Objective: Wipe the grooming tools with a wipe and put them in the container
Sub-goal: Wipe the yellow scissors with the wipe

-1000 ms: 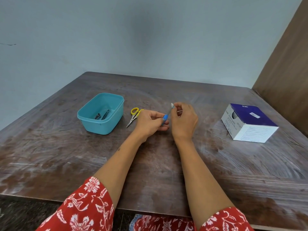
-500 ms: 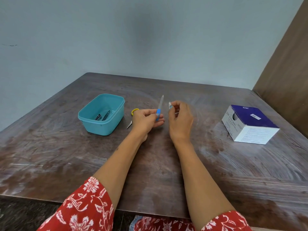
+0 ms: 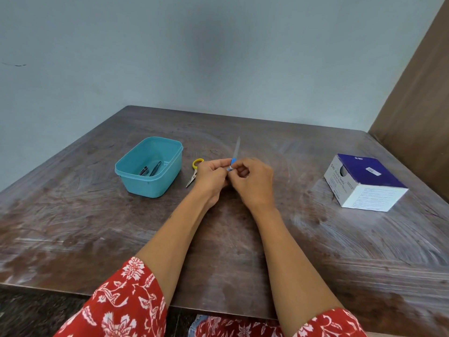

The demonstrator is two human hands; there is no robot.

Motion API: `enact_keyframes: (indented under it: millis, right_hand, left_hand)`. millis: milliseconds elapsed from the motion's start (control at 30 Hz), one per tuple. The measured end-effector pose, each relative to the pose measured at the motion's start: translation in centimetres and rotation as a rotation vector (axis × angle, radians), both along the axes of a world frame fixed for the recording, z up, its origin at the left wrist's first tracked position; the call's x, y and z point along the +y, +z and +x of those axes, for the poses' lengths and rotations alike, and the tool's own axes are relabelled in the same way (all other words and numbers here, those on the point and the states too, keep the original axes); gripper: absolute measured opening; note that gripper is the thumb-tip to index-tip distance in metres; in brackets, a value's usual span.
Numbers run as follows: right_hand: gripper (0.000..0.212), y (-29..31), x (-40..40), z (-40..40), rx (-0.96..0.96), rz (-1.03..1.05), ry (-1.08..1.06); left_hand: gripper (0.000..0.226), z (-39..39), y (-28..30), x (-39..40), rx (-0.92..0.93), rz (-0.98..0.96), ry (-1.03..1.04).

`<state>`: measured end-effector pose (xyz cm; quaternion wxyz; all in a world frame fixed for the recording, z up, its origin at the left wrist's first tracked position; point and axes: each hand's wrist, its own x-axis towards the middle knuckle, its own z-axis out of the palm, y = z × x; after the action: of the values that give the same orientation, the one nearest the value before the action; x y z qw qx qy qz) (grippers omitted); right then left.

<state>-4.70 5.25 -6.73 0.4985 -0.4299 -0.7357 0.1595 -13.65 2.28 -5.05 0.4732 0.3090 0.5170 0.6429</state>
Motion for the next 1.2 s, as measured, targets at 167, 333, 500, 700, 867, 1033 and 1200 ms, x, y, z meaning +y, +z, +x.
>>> enact_keyframes:
  millis: [167,333,500,700,867,1033,1200]
  right_hand:
    - [0.012,0.2,0.0,0.3,0.036,0.024,-0.062]
    - [0.008,0.3,-0.4,0.1,-0.022,0.026,-0.037]
    - [0.010,0.3,-0.4,0.2,-0.030,0.032,0.010]
    - [0.010,0.5,-0.7,0.2,-0.015,0.037,0.028]
    - [0.009,0.6,-0.7,0.4,-0.007,0.082,0.012]
    - [0.012,0.6,-0.9,0.1,-0.081,0.101,0.007]
    - [0.013,0.7,-0.8,0.2,-0.100,0.129,-0.006]
  left_hand:
    - [0.028,0.5,0.3,-0.4,-0.075,0.036,-0.076]
    - [0.033,0.1,0.8,-0.7,-0.106,-0.001,-0.051]
    - [0.011,0.0,1.1,-0.6,-0.226,-0.001,-0.037]
    - [0.009,-0.3,0.3,0.0,-0.206,-0.025,0.015]
    - [0.007,-0.4,0.4,-0.1,-0.199,-0.031,0.045]
    - [0.006,-0.5,0.7,0.0,-0.211,-0.011,0.106]
    - [0.004,-0.4,0.6,0.1,-0.201,-0.012,0.098]
